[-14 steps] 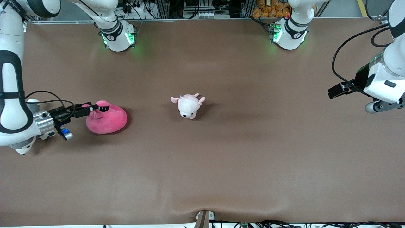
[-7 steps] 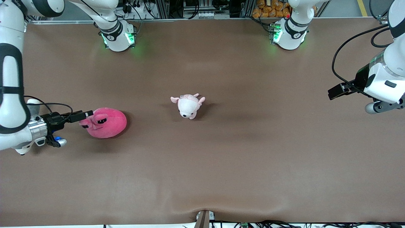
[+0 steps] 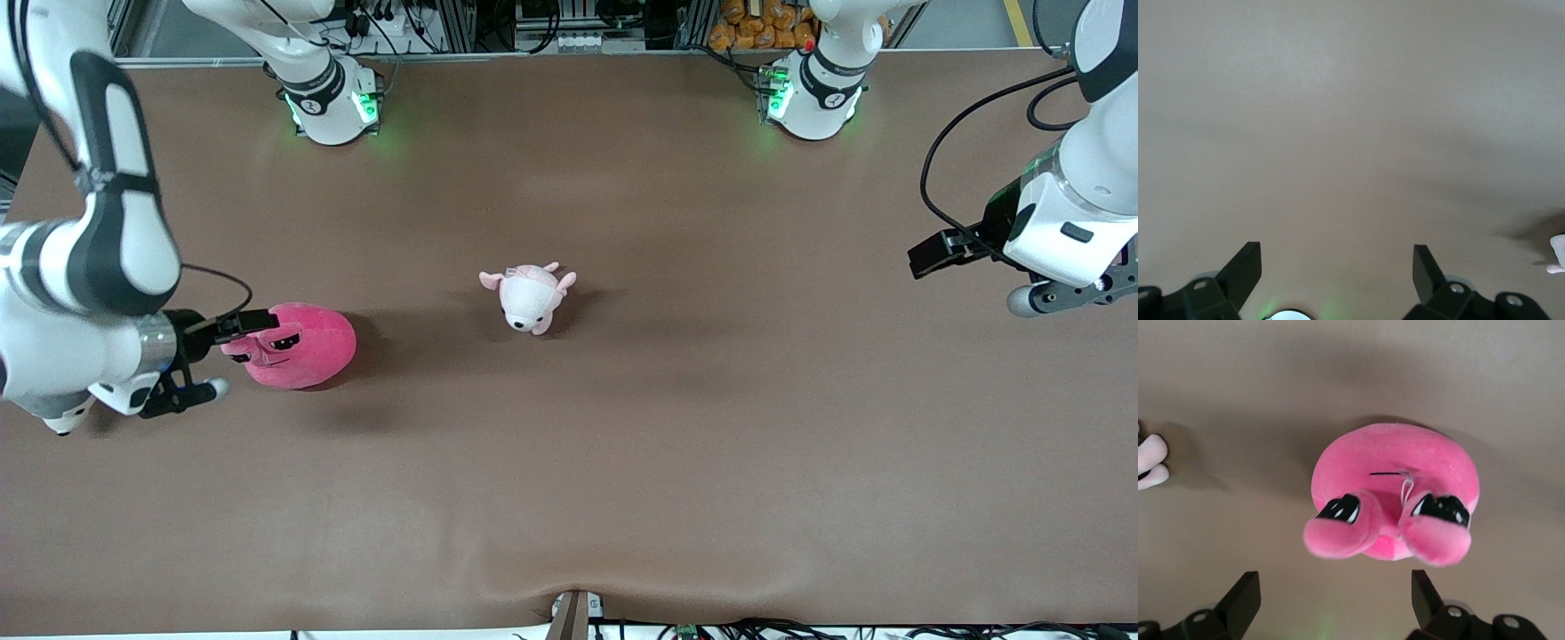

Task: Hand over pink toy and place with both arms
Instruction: 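Lower the pink toy onto the table with the right gripper, then open the right gripper and raise it away from the toy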

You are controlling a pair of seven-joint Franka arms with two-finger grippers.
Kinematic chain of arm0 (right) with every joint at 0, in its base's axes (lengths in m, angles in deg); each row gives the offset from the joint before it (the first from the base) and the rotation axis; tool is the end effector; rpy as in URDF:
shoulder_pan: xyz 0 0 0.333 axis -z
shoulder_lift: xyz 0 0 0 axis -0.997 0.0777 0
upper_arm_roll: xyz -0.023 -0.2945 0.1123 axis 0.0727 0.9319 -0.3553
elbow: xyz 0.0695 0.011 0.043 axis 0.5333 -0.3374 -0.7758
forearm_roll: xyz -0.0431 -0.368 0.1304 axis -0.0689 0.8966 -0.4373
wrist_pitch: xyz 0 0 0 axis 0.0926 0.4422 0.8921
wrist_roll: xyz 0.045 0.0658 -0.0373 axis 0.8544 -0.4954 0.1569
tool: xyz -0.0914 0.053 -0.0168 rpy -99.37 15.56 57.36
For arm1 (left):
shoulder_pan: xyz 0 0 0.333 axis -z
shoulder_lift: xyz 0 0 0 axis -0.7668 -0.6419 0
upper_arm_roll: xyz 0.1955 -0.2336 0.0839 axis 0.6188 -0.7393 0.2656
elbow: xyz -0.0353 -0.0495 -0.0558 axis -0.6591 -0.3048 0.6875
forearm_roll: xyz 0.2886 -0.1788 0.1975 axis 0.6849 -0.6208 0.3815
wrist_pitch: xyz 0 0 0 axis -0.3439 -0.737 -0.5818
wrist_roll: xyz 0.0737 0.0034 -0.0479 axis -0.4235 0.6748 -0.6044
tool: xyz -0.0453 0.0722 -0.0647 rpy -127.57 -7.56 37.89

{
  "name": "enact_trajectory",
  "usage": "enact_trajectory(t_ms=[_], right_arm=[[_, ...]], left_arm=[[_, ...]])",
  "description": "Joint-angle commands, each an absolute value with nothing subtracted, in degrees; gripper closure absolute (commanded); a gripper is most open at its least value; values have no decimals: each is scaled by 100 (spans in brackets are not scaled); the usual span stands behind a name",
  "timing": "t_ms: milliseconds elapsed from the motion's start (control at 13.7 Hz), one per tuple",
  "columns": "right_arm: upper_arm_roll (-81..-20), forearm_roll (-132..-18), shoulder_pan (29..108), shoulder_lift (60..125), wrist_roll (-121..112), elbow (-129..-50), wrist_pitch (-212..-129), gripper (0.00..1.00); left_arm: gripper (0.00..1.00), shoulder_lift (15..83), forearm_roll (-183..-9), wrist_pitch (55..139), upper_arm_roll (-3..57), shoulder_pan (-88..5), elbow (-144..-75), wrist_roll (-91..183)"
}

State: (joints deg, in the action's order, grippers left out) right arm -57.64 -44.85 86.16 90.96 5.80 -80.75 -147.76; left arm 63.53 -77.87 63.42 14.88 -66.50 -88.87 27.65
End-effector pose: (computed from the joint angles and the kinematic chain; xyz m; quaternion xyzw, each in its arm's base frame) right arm 0.6280 0.0213 0.3984 -0.9752 -0.1266 0.1592 0.0873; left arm 0.5878 -0.0963 0.6098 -0.9935 -0.1015 0.0289 0.0430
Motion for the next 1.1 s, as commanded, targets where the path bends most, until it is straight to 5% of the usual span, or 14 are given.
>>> enact_trajectory(t_ms=[0,146,586,1025], right_arm=[[-5732,-4221,8615,7633,705,-9559,-15496,0],[-5706,-4107,8659,7342,679,-9543,-15707,0],[-5706,-3658,8765,6497,-672,-9403,-15377,0],[-5741,-3684,8774,6532,-1281,-8366,-14286,0]], left_arm=[[0,6396,-7845,6460,1420,-6720,-8908,3035],[0,6458,-7853,6628,1525,-6564,-8934,3201],[0,7248,-8345,6637,4203,-4561,-9733,4353],[0,7205,-8416,6760,4259,-4523,-9716,4328]])
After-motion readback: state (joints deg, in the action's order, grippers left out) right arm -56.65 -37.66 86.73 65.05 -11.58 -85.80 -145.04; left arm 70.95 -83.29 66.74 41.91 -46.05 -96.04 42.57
